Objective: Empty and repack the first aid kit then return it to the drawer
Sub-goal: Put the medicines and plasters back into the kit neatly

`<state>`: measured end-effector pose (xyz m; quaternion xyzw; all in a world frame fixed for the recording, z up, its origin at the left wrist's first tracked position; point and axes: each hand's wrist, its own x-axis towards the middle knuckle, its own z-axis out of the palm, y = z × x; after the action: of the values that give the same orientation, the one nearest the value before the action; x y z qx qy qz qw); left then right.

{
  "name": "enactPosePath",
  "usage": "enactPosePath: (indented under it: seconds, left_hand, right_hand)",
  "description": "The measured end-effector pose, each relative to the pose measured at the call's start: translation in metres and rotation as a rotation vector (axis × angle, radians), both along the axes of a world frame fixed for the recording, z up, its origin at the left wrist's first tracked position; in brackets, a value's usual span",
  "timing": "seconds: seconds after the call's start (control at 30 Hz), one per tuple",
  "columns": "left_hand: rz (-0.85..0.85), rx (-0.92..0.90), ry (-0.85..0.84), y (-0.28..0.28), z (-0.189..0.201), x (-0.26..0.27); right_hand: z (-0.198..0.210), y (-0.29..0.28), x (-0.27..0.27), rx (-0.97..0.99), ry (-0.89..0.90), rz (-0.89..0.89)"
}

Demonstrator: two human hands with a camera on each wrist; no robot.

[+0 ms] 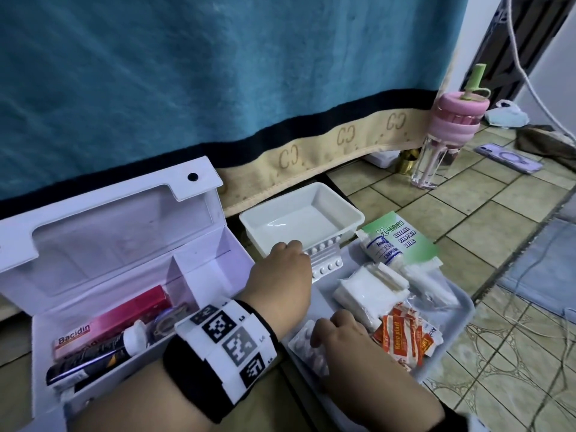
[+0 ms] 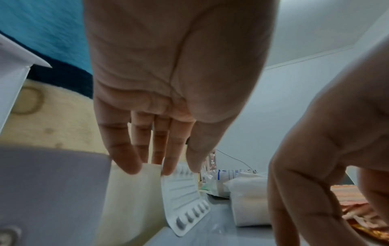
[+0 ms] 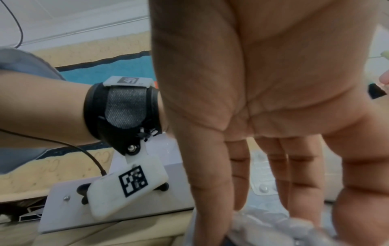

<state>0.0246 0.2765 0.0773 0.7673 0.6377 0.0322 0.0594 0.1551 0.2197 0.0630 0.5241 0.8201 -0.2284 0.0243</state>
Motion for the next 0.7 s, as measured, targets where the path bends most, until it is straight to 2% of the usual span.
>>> enactPosePath:
  seconds: [0.2,0.37,0.53,0.7]
  left_hand:
    - [-0.033,-0.007,-0.022,0.0,-0.008,-0.002]
    - [0.017,0.041,-0.155,-0.003,-0.007,0.0]
    - [0.054,0.155,-0.309,-0.011,0.01,-0.005]
    - [0.13,0.256,-0.392,-0.037,0.041,-0.031]
  right_hand:
    - [0.002,0.0,-0.003,0.049,0.045,0.028]
    - [0.014,-0.002,-0.004,0.105,0.099,-0.005]
    - [0.01,0.0,-0.003,0.132,0.151,-0.119]
    - [0.019,0.0,-0.007,0.142,0.208,-0.073]
